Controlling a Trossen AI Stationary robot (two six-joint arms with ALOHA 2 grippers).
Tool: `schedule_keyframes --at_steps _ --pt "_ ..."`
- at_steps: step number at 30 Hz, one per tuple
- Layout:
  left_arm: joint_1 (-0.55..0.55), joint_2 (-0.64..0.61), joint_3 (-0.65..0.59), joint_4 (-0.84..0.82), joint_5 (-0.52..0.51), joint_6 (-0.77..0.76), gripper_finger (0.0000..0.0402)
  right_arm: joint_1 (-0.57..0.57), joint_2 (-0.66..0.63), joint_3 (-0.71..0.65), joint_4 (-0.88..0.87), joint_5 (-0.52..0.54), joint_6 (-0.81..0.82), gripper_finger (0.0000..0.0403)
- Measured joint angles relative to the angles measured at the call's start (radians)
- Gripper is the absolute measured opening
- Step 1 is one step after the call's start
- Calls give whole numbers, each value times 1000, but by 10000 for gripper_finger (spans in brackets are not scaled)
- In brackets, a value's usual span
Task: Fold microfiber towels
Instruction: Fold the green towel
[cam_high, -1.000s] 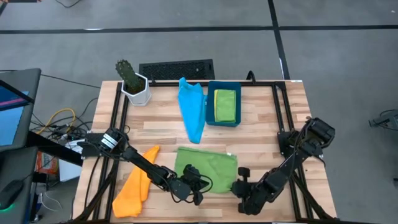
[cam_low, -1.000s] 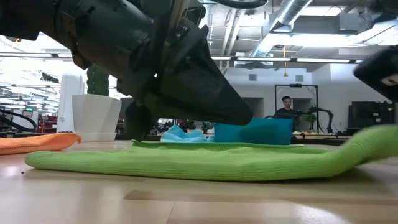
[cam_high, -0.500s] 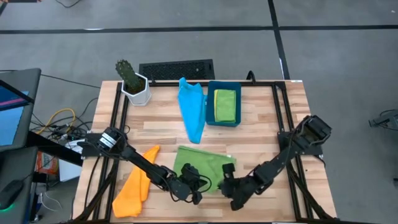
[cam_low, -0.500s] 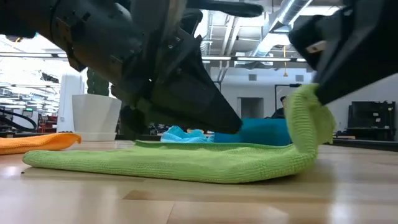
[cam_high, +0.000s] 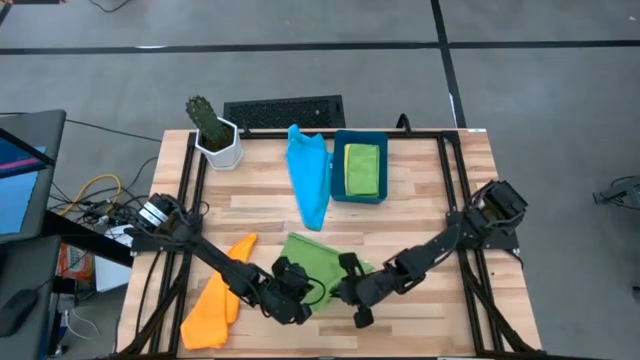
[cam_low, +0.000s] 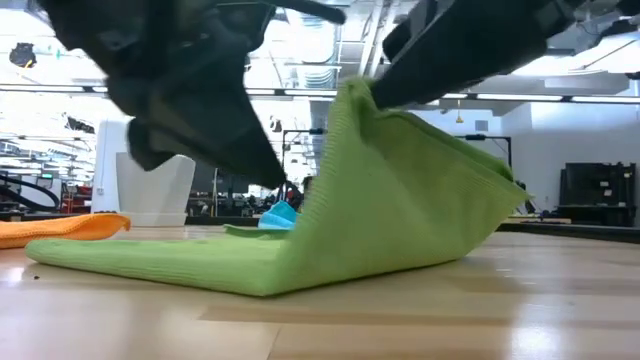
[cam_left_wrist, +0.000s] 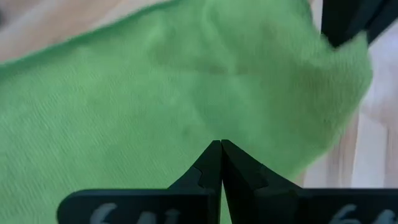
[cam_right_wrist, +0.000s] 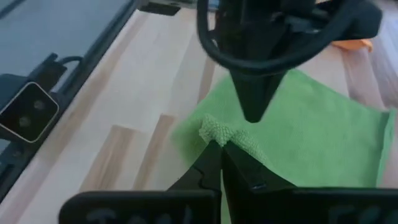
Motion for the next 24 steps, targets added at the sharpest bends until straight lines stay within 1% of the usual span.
schedule_keyframes --at_steps 3,7,11,15,17,20,24 --pt "-11 5 -8 -4 16 -8 0 -13 0 0 25 -31 -22 26" --pt "-17 6 -31 -6 -1 -46 0 -26 0 0 25 -39 -37 30" --pt "-12 6 -72 7 56 -48 0 -32 0 0 25 -41 -25 29" --pt "-9 6 -105 34 81 -47 0 -24 0 0 24 -41 -9 27" --pt "-4 6 -122 71 102 -45 0 -23 0 0 23 -41 -3 29" --pt "12 6 -138 79 113 -41 0 -23 0 0 23 -41 -2 31" --pt "57 14 -140 82 108 23 0 -24 0 0 23 -39 -1 28"
